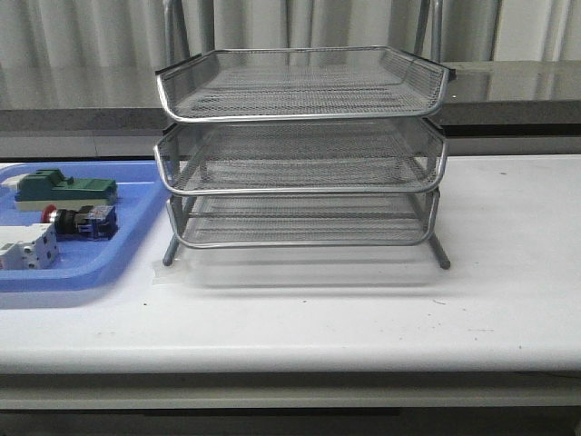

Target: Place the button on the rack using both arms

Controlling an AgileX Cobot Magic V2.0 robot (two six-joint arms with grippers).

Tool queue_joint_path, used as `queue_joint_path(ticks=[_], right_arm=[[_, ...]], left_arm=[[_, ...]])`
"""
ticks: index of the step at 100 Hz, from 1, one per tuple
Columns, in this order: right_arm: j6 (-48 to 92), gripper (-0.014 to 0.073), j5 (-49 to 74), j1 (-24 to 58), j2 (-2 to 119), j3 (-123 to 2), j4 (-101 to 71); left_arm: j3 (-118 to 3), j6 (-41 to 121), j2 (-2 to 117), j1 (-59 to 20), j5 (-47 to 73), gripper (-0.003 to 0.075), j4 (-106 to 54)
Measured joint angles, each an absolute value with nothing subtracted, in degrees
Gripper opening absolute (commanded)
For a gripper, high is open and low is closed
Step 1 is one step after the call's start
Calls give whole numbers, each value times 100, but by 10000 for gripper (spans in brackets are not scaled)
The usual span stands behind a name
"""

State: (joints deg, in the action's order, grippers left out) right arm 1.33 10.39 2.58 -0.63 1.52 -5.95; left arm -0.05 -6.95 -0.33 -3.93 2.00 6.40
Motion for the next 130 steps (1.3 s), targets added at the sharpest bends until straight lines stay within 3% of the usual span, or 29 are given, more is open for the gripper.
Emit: queue_joint_path(ticks=[77, 103, 130], right_arm=[[133, -61, 1027, 258, -63, 152, -595], [133, -61, 393, 258, -63, 152, -736], [133, -61, 698, 258, 90, -746, -986]], left_arm=[[-5, -695, -33, -393, 200, -20, 640], [-5, -695, -33, -393, 200, -20, 640], [-5, -695, -33, -393, 200, -20, 640]])
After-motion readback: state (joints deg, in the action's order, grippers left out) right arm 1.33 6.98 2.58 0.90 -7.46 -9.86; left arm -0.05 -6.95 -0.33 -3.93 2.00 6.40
